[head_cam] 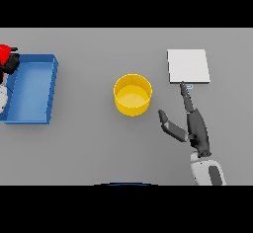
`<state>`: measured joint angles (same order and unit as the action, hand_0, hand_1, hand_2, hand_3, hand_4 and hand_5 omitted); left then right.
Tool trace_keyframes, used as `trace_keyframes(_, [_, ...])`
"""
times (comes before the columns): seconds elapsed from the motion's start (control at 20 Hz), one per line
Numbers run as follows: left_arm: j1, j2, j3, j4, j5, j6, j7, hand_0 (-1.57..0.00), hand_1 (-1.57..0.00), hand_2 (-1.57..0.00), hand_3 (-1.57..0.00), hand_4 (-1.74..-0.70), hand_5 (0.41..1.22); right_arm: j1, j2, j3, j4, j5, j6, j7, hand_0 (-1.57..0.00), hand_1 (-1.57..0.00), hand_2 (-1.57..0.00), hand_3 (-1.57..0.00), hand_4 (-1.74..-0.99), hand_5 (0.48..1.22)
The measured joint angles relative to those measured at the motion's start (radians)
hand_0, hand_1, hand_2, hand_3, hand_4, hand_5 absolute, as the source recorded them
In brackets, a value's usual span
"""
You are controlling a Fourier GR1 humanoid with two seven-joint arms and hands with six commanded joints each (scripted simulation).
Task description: Pick up the red beaker and tilt it to pour out 1 green nut into yellow bowl. Pick up the yellow bowl and place it on the metallic measuring scale.
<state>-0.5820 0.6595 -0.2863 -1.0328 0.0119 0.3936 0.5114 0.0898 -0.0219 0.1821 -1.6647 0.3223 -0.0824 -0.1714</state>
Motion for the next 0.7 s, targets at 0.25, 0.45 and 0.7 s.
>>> trace_keyframes(0.25, [0.065, 0.015, -0.042, -0.070, -0.042, 0.019, 0.032, -1.57, -1.57, -1.57, -1.56, -1.54, 0.892, -0.006, -0.006, -0.009, 0.002, 0.010, -0.014, 0.020, 0.00, 0.00, 0.00, 0.00, -1.021, 0.636])
trace_keyframes(0.45, [0.107, 0.048, -0.045, -0.122, -0.031, -0.019, 0.037, -1.39, -1.22, -1.21, -1.14, -1.07, 0.749, -0.013, -0.005, -0.010, 0.006, 0.007, -0.014, 0.018, 0.00, 0.00, 0.00, 0.00, -1.007, 0.635])
trace_keyframes(0.7, [0.126, 0.054, -0.076, -0.136, -0.032, -0.069, 0.035, -0.49, -0.41, -0.42, -0.39, -0.86, 0.657, -0.009, -0.013, -0.017, 0.004, -0.010, -0.002, 0.002, 0.00, 0.00, 0.00, 0.00, -1.009, 0.639])
